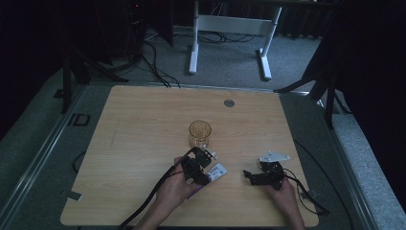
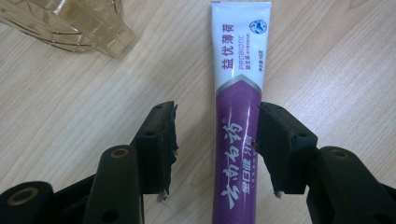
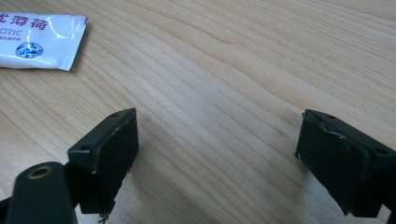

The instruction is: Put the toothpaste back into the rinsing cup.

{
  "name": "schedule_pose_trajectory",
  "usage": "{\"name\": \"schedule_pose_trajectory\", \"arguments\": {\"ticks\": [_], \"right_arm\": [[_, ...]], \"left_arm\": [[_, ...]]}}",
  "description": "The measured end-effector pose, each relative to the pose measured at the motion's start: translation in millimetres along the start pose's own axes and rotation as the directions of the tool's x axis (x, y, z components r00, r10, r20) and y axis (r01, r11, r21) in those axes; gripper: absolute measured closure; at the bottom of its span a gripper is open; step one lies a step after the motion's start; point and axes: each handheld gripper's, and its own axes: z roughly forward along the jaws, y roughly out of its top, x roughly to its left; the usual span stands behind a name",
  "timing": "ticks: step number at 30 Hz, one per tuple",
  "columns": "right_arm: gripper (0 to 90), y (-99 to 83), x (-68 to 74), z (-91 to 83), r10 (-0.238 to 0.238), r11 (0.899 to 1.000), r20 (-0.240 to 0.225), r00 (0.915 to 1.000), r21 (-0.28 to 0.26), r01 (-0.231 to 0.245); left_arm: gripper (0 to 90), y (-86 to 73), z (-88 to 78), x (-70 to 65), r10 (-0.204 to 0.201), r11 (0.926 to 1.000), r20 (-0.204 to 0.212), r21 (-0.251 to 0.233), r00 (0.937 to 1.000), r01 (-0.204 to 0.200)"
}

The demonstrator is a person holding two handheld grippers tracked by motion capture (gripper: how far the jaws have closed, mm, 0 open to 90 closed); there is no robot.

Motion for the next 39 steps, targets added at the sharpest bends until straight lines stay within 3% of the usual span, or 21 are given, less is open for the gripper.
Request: {"name": "schedule_pose_trajectory", "arguments": {"ticks": [17, 27, 39], "right_arm": [[12.6, 0.0, 0.0, 0.0, 0.0, 1.0, 0.0, 1.0, 0.0, 0.0], [12.6, 0.0, 0.0, 0.0, 0.0, 1.0, 0.0, 1.0, 0.0, 0.0], [12.6, 0.0, -0.1, 0.0, 0.0, 1.0, 0.0, 1.0, 0.0, 0.0]], "left_arm": [[48.4, 3.0, 11.1, -3.4, 0.013, 0.9986, 0.023, 0.052, 0.9997, -0.014], [48.4, 4.1, 17.9, -5.3, 0.026, 0.9942, 0.041, 0.103, 0.9988, -0.03], [48.4, 4.7, 24.7, -6.4, 0.033, 0.9887, 0.033, 0.145, 0.9989, -0.038]]}}
